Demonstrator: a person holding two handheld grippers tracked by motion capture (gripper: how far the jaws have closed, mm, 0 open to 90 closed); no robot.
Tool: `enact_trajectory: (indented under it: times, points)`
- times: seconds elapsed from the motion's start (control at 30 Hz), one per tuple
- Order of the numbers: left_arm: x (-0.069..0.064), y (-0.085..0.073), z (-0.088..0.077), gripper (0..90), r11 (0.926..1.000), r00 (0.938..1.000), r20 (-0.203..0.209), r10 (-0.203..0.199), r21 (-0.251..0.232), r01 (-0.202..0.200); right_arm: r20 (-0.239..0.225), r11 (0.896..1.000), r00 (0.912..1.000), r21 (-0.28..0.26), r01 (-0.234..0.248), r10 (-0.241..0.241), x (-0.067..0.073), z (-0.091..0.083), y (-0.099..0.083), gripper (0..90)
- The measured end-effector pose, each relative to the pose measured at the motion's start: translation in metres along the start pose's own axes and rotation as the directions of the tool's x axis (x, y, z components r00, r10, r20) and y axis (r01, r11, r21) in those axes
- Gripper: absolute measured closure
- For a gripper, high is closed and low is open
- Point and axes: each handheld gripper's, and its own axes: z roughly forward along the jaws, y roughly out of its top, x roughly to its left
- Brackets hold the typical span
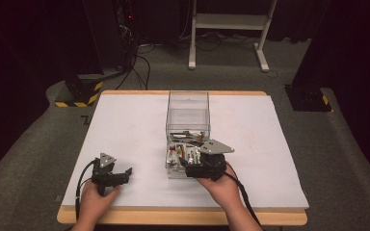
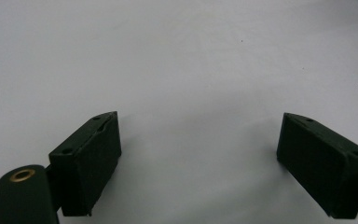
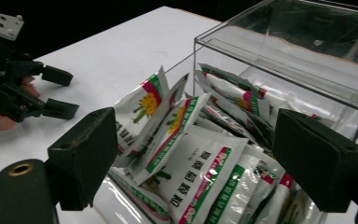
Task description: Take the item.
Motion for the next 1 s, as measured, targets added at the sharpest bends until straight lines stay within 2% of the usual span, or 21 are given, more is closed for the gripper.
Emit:
enact_trajectory:
  times: [0.07,0.2,0.5,0.67,0.8,1.0]
  points:
    - [0.0,0.0,0.0,13.8,1.0,1.0,0.0,0.0,0.0,0.0,-0.005,1.0,1.0,0.0,-0.003,0.003,0.002,0.0,0.0,15.6]
    - [0.0,0.0,0.0,13.8,1.0,1.0,0.001,0.0,0.001,0.0,-0.008,1.0,0.9998,0.009,-0.018,0.018,0.004,-0.002,-0.001,23.3]
    - [0.0,0.0,0.0,13.7,1.0,1.0,0.001,0.0,0.001,0.0,-0.023,0.997,0.9971,0.043,-0.072,0.073,0.008,-0.002,-0.008,49.7]
    - [0.0,0.0,0.0,13.8,1.0,1.0,0.001,0.0,0.001,0.0,-0.035,0.995,0.9958,0.061,-0.083,0.085,0.011,0.002,-0.01,55.7]
    - [0.0,0.0,0.0,13.8,1.0,1.0,0.001,0.0,0.001,0.0,-0.019,0.995,0.997,0.072,-0.073,0.074,0.016,0.005,-0.011,60.9]
    - [0.0,0.0,0.0,13.7,1.0,1.0,0.001,0.0,0.001,0.0,-0.015,0.991,0.9957,0.099,-0.09,0.092,0.014,0.01,-0.013,66.5]
